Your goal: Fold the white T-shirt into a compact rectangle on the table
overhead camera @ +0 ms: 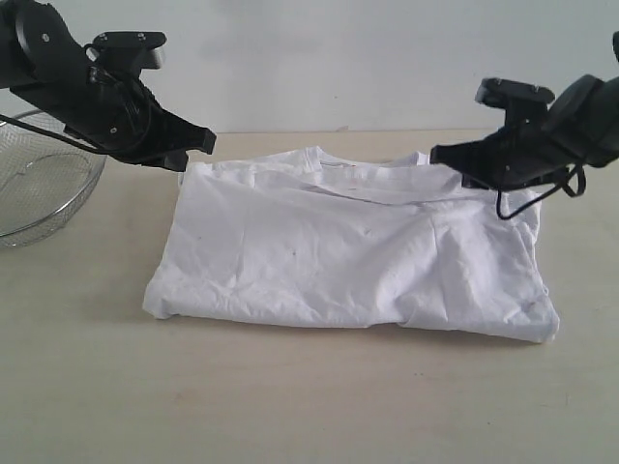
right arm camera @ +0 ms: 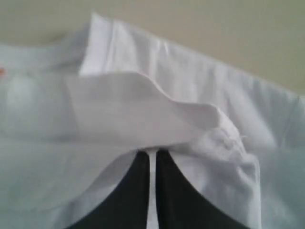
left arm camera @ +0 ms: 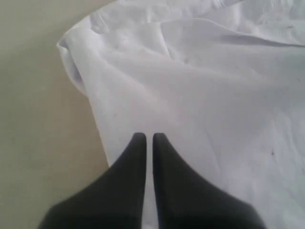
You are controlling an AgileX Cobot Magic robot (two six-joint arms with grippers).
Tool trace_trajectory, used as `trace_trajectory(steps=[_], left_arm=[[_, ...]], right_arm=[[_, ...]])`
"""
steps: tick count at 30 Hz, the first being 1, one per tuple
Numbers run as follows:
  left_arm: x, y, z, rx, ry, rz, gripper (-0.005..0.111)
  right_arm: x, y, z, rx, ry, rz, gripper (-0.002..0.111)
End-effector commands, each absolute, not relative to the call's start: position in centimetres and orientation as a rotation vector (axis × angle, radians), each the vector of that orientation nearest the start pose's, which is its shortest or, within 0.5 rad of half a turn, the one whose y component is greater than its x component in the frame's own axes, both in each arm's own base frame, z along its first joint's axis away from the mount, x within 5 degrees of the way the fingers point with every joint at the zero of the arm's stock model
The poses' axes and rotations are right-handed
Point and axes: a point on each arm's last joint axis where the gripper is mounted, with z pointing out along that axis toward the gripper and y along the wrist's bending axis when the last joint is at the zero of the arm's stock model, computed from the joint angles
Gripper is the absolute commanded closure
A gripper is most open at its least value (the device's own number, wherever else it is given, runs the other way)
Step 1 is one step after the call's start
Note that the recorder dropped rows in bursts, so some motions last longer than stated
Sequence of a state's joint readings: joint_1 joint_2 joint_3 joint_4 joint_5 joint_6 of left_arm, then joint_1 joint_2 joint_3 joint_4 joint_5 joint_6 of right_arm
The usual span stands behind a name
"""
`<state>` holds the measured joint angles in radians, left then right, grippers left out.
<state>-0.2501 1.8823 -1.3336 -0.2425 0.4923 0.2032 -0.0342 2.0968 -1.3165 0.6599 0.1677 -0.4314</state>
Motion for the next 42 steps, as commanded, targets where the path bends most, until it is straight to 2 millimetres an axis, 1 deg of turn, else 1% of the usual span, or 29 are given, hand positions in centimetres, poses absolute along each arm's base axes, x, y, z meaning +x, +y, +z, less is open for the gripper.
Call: trace_trajectory(steps=[1, 4, 6, 9, 16, 22, 24, 28, 29, 33, 38, 42], left_arm=[[39.5, -11.5, 21.1, 0.349, 2.497, -0.257, 0.102], [39.5, -11.5, 21.0, 0.351, 2.502, -0.257, 0.102], [39.4, -11.5, 21.0, 0.353, 2.509, -0.258, 0.102], [39.4, -11.5, 21.0, 0.354, 2.511, -0.259, 0.102], [39.4, -11.5, 21.0, 0.353, 2.509, -0.258, 0.102], [39.4, -11.5, 21.0, 0.354, 2.514, -0.259, 0.102], [39.4, -11.5, 21.0, 0.354, 2.512, -0.259, 0.102], [39.5, -11.5, 21.1, 0.346, 2.502, -0.262, 0.102], [39.5, -11.5, 21.1, 0.346, 2.502, -0.262, 0.102], [39.5, -11.5, 21.1, 0.332, 2.499, -0.273, 0.102], [39.6, -11.5, 21.1, 0.329, 2.492, -0.274, 0.102], [39.5, -11.5, 21.1, 0.332, 2.503, -0.276, 0.102]], right_arm=[[46.7, -0.9, 17.3, 0.290, 2.253, 0.227, 0.108], [47.9, -1.3, 18.8, 0.283, 2.219, 0.251, 0.108], [48.0, -1.6, 19.0, 0.292, 2.217, 0.256, 0.108], [47.6, -1.8, 18.7, 0.287, 2.275, 0.289, 0.108], [46.2, -1.1, 17.6, 0.128, 2.484, 0.328, 0.108], [45.0, -1.0, 16.8, -0.024, 2.633, 0.296, 0.108], [44.9, -0.9, 16.7, -0.051, 2.643, 0.290, 0.108], [45.4, -1.0, 14.0, -0.013, 2.667, 0.305, 0.108], [45.5, -0.9, 13.7, 0.001, 2.664, 0.311, 0.108], [46.1, -0.6, 13.2, 0.030, 2.621, 0.326, 0.108], [46.8, -0.3, 12.4, 0.057, 2.570, 0.288, 0.108], [48.3, -0.6, 12.0, 0.143, 2.513, 0.283, 0.108]])
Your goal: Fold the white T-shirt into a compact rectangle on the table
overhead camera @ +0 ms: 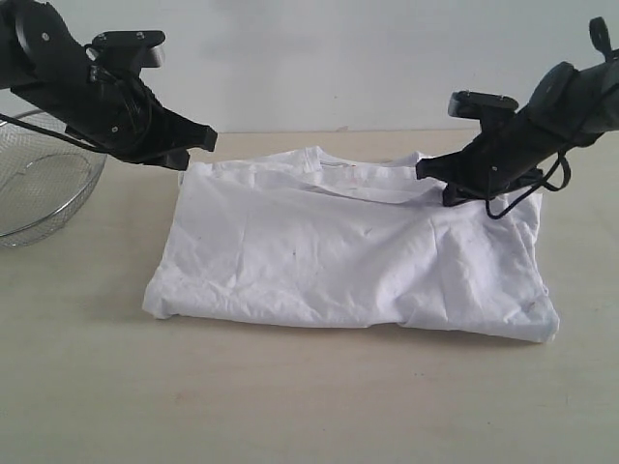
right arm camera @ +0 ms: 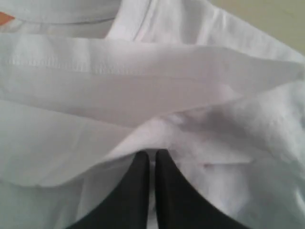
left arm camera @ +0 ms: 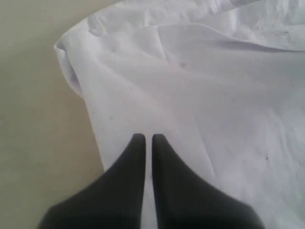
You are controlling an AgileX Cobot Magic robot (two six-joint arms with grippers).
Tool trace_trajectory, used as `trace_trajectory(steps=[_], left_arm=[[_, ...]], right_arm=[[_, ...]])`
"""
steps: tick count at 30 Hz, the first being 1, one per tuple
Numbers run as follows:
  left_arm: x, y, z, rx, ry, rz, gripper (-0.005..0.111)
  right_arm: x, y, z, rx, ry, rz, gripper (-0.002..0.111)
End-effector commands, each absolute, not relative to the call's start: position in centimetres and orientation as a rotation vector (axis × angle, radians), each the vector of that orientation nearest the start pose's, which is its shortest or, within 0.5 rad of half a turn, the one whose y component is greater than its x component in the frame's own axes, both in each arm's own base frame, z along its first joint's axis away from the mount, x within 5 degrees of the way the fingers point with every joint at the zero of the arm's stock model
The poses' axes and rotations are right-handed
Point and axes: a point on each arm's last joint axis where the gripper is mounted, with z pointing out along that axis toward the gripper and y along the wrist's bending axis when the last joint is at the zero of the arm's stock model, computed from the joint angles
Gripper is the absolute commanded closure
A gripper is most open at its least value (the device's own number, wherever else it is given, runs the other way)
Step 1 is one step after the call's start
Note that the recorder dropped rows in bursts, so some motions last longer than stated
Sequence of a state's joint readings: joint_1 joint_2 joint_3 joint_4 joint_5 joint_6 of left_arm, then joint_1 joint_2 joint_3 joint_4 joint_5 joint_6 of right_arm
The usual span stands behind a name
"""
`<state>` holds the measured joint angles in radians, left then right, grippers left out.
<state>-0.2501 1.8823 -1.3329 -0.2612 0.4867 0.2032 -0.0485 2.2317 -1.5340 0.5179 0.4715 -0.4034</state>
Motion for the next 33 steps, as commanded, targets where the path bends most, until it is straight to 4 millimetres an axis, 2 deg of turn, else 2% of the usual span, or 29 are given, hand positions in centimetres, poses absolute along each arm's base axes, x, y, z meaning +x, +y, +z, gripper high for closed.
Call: trace_trajectory(steps=[1, 6, 9, 20, 24, 27, 33], left_arm=[[39.5, -11.5, 21.1, 0.333, 2.507, -0.276, 0.102], [39.4, -11.5, 21.0, 0.336, 2.515, -0.278, 0.102], [39.3, -11.6, 21.0, 0.332, 2.523, -0.285, 0.102], [39.0, -11.6, 20.8, 0.377, 2.560, -0.284, 0.102], [38.6, -11.6, 20.7, 0.412, 2.591, -0.285, 0.102], [38.2, -11.5, 21.5, 0.421, 2.590, -0.290, 0.102], [35.9, -11.1, 23.7, 0.448, 2.614, -0.310, 0.102]], right_arm=[[48.8, -0.7, 12.1, 0.181, 2.487, 0.284, 0.108], [50.8, -1.2, 14.3, 0.292, 2.357, 0.292, 0.108], [51.2, -2.1, 15.2, 0.359, 2.334, 0.319, 0.108], [49.3, -5.6, 15.2, 0.372, 2.518, 0.381, 0.108], [47.8, -5.3, 17.8, 0.313, 2.511, 0.403, 0.108], [46.0, -4.7, 19.6, 0.263, 2.543, 0.424, 0.108], [40.1, -3.5, 21.5, 0.294, 2.596, 0.474, 0.108]])
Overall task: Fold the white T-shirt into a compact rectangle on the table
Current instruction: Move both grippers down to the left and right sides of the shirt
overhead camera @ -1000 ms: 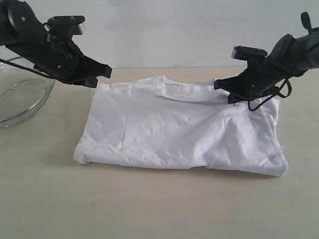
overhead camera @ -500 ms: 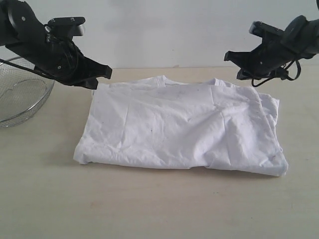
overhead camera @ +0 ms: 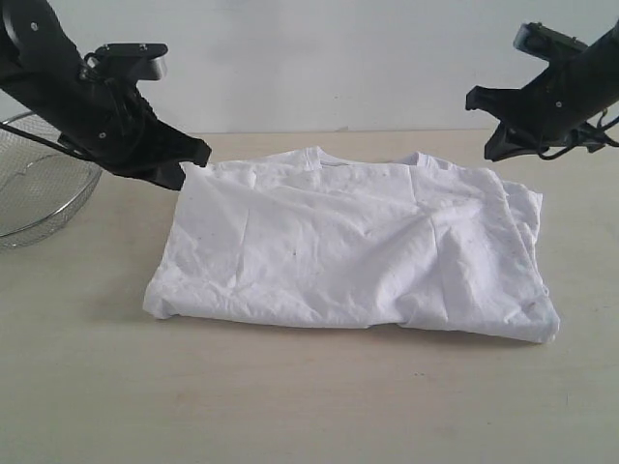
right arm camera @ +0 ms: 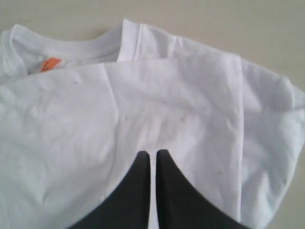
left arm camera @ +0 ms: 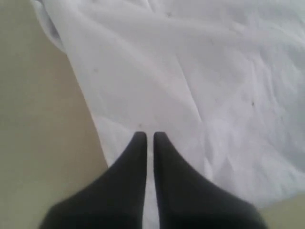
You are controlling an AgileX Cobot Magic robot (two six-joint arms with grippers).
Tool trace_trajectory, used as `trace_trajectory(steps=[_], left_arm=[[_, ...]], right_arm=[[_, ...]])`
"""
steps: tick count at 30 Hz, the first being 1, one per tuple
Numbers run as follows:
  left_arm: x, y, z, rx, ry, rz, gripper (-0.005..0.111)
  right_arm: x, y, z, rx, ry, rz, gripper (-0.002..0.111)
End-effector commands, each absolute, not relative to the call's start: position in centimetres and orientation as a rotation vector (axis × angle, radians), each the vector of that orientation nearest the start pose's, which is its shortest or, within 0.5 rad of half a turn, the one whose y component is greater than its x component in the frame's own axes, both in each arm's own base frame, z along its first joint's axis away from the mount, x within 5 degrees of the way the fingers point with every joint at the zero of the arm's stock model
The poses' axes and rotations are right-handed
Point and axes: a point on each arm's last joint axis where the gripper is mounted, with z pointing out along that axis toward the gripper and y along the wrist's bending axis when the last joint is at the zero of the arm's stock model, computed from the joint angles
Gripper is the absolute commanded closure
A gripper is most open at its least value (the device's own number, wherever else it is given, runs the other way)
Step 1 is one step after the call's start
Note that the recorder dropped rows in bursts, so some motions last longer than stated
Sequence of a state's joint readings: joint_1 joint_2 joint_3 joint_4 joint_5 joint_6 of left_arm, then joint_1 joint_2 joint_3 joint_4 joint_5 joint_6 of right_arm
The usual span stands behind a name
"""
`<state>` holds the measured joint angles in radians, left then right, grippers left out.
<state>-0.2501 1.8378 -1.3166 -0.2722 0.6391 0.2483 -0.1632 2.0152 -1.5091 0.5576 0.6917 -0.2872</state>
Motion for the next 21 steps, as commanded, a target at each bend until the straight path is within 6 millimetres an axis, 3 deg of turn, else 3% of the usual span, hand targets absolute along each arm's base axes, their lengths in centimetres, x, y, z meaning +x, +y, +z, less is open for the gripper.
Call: trace_trajectory(steps=[1, 8, 10, 14, 16, 19, 21], left_arm=[[35.3, -11.0, 23.8, 0.454, 2.628, -0.313, 0.102], [30.4, -10.5, 23.5, 0.397, 2.746, -0.448, 0.102], [29.2, -10.4, 23.1, 0.399, 2.791, -0.472, 0.102], [27.4, -10.3, 22.4, 0.358, 2.850, -0.546, 0.102], [27.0, -10.3, 22.0, 0.336, 2.869, -0.572, 0.101], [26.6, -10.3, 21.4, 0.322, 2.883, -0.577, 0.090], [26.6, -10.2, 21.1, 0.305, 2.882, -0.574, 0.077]], right_arm=[[38.9, -3.3, 21.6, 0.304, 2.606, 0.485, 0.108], [32.2, -1.8, 22.6, 0.247, 2.724, 0.542, 0.107], [30.8, -1.4, 22.6, 0.243, 2.760, 0.584, 0.097], [28.9, -1.0, 22.7, 0.279, 2.791, 0.613, 0.060], [28.1, -1.0, 22.2, 0.270, 2.819, 0.591, 0.048], [27.5, -1.5, 21.2, 0.298, 2.852, 0.501, 0.050], [27.1, -1.6, 20.4, 0.319, 2.850, 0.467, 0.050]])
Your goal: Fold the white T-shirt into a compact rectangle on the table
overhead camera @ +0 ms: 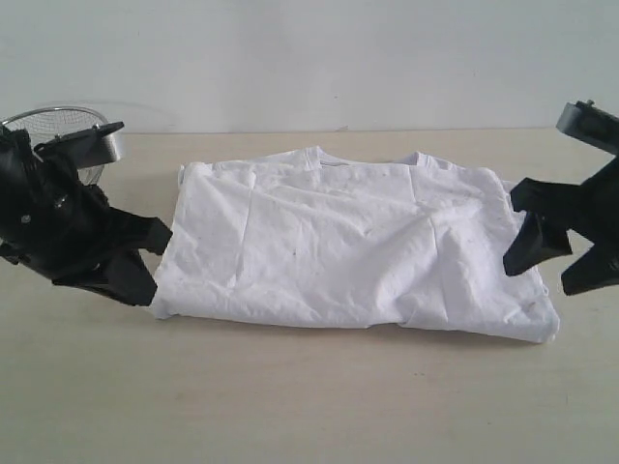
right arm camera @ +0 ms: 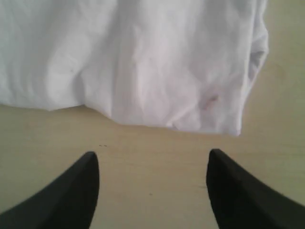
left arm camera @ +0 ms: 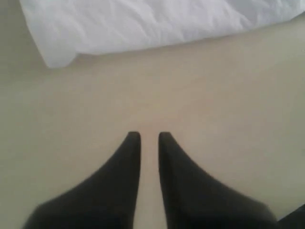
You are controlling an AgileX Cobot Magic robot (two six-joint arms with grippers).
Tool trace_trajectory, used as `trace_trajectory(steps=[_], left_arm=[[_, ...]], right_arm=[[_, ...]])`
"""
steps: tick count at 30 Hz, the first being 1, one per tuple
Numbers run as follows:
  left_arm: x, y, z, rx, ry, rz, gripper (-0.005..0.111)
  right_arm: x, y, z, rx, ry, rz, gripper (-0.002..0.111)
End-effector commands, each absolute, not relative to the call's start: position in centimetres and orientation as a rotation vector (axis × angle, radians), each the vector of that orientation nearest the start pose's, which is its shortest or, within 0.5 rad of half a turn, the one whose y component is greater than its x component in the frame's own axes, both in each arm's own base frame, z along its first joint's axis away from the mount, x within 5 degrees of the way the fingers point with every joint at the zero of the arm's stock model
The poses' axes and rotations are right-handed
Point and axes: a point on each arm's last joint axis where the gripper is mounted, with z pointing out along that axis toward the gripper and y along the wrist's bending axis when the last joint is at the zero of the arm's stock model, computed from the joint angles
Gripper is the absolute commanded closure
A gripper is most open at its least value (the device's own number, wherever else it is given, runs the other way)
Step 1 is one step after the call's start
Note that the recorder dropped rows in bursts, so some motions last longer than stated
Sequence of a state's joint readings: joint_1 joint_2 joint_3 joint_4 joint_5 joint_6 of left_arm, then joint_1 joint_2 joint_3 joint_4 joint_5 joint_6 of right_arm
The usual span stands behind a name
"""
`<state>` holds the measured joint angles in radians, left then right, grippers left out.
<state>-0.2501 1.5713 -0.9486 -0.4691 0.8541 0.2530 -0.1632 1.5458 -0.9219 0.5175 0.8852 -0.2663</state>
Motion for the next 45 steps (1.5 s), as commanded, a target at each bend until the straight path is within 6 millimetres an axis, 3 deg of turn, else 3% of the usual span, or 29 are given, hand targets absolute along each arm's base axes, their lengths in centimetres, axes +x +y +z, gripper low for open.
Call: trace_trajectory(steps=[1, 5, 16, 27, 41, 45], left_arm=[[26.6, -10.2, 21.0, 0.295, 2.874, -0.568, 0.070], [27.2, -10.1, 20.9, 0.238, 2.834, -0.550, 0.053], [28.1, -10.3, 18.6, 0.200, 2.877, -0.528, 0.053], [29.0, -10.4, 16.7, 0.151, 2.889, -0.513, 0.053], [29.6, -10.4, 14.6, 0.125, 2.927, -0.489, 0.062], [29.7, -10.4, 14.4, 0.120, 2.920, -0.482, 0.067]], right_arm=[[27.0, -1.7, 19.9, 0.332, 2.843, 0.453, 0.050], [26.7, -2.0, 18.8, 0.364, 2.798, 0.396, 0.050], [27.6, -2.4, 15.8, 0.389, 2.825, 0.355, 0.050], [28.2, -2.2, 14.7, 0.382, 2.810, 0.384, 0.051], [28.6, -2.4, 13.6, 0.364, 2.818, 0.370, 0.106], [28.8, -2.5, 13.6, 0.366, 2.796, 0.349, 0.108]])
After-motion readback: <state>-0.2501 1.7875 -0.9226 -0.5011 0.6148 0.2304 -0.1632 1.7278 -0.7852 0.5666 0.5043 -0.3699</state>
